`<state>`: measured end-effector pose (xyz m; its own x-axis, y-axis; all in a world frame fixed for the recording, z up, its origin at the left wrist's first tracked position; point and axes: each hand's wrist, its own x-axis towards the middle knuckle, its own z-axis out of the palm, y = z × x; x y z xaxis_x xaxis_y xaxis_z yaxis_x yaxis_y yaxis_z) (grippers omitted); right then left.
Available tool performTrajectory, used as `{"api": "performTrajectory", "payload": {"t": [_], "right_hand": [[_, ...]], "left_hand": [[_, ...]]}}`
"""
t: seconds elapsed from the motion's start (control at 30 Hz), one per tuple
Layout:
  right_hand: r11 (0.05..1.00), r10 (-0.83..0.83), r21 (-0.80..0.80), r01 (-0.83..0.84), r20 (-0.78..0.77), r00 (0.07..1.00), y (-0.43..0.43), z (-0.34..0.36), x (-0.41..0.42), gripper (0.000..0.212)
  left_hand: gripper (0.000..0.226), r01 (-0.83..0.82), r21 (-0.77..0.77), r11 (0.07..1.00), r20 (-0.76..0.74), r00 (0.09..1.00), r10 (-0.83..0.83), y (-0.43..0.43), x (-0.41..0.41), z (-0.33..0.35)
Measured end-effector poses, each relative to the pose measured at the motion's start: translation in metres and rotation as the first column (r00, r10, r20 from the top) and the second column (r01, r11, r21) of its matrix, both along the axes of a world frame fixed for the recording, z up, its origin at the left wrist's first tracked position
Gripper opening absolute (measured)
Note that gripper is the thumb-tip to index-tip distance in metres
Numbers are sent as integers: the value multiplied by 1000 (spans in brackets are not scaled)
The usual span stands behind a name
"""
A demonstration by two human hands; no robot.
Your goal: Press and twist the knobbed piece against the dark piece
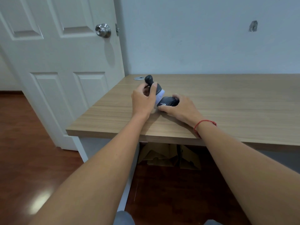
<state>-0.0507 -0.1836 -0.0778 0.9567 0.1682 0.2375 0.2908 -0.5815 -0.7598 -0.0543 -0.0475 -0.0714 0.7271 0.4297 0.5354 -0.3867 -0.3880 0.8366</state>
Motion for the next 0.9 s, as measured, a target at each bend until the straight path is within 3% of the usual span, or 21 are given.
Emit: {"api": "performTrajectory", "payload": {"t": [0.13, 0.2, 0.3, 0.43, 0.47, 0.6, 0.8, 0.9], "right_hand": [[994, 100, 49, -99, -11, 995, 0, 1, 1, 36], [993, 110, 49, -109, -14, 994, 0, 3, -1, 47], [996, 85, 13, -85, -16, 996, 0, 1, 0, 80], [996, 72, 52, -68, -88, 993, -2, 2, 2, 101], [996, 76, 63, -70, -94, 993, -2, 1, 3, 103], [995, 75, 78, -69, -82, 994, -2, 1, 3, 103], [994, 80, 84, -74, -76, 994, -2, 0, 3, 103], [993, 85, 92, -78, -77, 993, -3, -1, 4, 101]], "left_hand": [[23, 63, 80, 995, -56, 997, -59, 0, 2, -3], [28, 13, 138, 990, -80, 997, -2, 3, 6, -5], [31, -15, 168, 986, -107, 994, 33, 7, 10, -7], [9, 93, -107, 990, -83, 991, -102, 5, 4, -1], [8, 108, -136, 985, -90, 989, -121, 6, 4, -1], [21, 46, -5, 999, -135, 990, -46, 8, 9, -6], [16, 93, -86, 992, -100, 990, -101, 5, 4, -1], [22, 56, 45, 997, -102, 993, -51, 4, 6, -3]]}}
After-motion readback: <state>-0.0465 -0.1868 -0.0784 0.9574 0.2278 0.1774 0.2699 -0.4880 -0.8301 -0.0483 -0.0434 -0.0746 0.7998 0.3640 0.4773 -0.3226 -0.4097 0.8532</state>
